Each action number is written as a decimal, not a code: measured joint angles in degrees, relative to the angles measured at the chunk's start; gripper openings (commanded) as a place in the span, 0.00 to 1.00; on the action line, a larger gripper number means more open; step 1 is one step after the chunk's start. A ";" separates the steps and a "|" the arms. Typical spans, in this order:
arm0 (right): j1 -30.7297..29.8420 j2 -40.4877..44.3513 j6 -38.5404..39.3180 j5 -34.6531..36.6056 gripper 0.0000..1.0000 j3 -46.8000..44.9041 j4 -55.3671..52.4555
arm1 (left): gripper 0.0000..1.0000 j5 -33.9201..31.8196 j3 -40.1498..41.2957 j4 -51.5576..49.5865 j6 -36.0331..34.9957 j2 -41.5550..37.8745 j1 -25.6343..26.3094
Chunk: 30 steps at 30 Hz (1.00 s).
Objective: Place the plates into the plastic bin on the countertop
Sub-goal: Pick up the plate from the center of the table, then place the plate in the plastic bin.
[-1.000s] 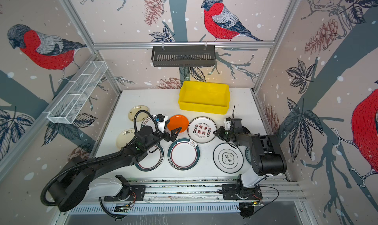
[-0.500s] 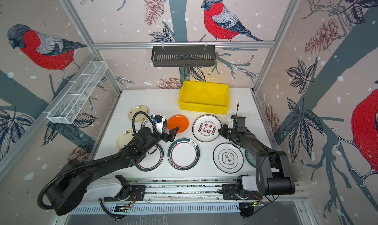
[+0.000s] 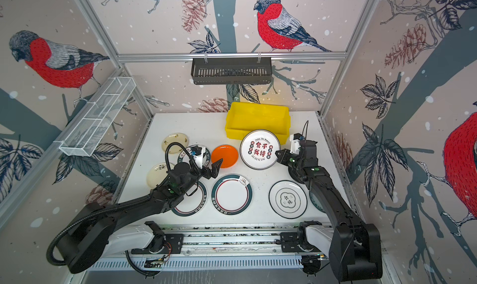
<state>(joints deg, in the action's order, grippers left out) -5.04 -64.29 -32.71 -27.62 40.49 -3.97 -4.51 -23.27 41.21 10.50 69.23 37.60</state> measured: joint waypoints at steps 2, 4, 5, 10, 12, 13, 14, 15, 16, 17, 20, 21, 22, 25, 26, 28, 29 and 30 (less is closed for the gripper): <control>-0.04 -1.38 -0.35 0.48 0.00 2.32 1.07 | 0.98 -0.15 0.00 0.00 0.00 -0.11 0.00; -0.07 -3.80 -0.66 1.25 0.00 5.57 1.73 | 0.98 -0.17 0.00 -0.02 0.02 -0.39 0.00; -0.15 -5.22 -0.96 1.70 0.00 7.37 2.08 | 0.98 -0.20 0.00 -0.02 0.02 -0.59 0.00; -0.98 -12.92 -1.57 5.40 0.00 15.74 3.50 | 0.98 -1.49 0.00 -0.37 0.26 -1.60 0.00; -1.75 -16.11 -1.20 7.80 0.00 18.99 3.43 | 0.98 -1.70 0.00 -0.44 0.66 -1.64 0.00; -1.99 -17.62 -0.96 8.87 0.00 20.39 3.93 | 0.98 -1.73 0.00 -0.46 0.66 -1.64 0.00; -2.19 -19.23 -0.55 9.90 0.00 21.62 4.22 | 0.98 -1.73 0.00 -0.48 0.70 -1.64 0.00; -2.56 -21.05 -0.13 10.78 0.00 23.06 4.42 | 0.98 -1.73 -0.02 -0.63 0.79 -1.64 0.00; -2.80 -22.51 -0.13 11.78 0.00 24.20 4.57 | 0.98 -1.68 -0.07 -0.87 1.18 -1.64 0.00; -3.19 -24.22 0.07 13.00 0.00 25.59 4.52 | 0.98 -1.68 -0.13 -1.27 1.18 -1.64 0.00; -4.61 -29.68 1.57 15.19 0.00 31.01 4.09 | 0.98 -1.62 -0.24 -1.64 1.31 -1.95 0.00; -5.03 -31.34 1.73 15.65 0.00 32.70 4.22 | 0.98 -1.62 -0.24 -1.66 1.31 -2.12 0.00; -5.35 -32.98 2.21 16.00 0.00 34.47 4.20 | 0.98 -1.60 -0.24 -1.66 1.36 -2.29 0.00; -6.16 -37.68 2.97 17.22 0.00 39.26 3.89 | 0.98 -1.51 -0.24 -1.68 1.55 -2.89 0.00; -6.43 -39.28 3.02 17.94 0.00 40.61 4.07 | 0.98 -1.46 -0.24 -1.70 1.53 -3.13 0.00; -6.80 -41.90 3.10 19.39 0.00 42.62 4.00 | 0.98 -1.49 -0.24 -1.75 1.53 -3.54 0.00; -6.93 -43.30 3.10 19.89 0.00 43.67 3.85 | 0.98 -1.51 -0.24 -1.90 1.51 -3.76 0.00; -7.08 -44.78 3.10 20.22 0.00 44.89 3.87 | 0.98 -1.53 -0.24 -2.16 1.49 -4.02 0.00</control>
<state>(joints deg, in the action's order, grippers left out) -12.12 -109.08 -29.61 -7.40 85.38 -0.10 -6.04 -23.51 39.05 11.99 65.21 37.60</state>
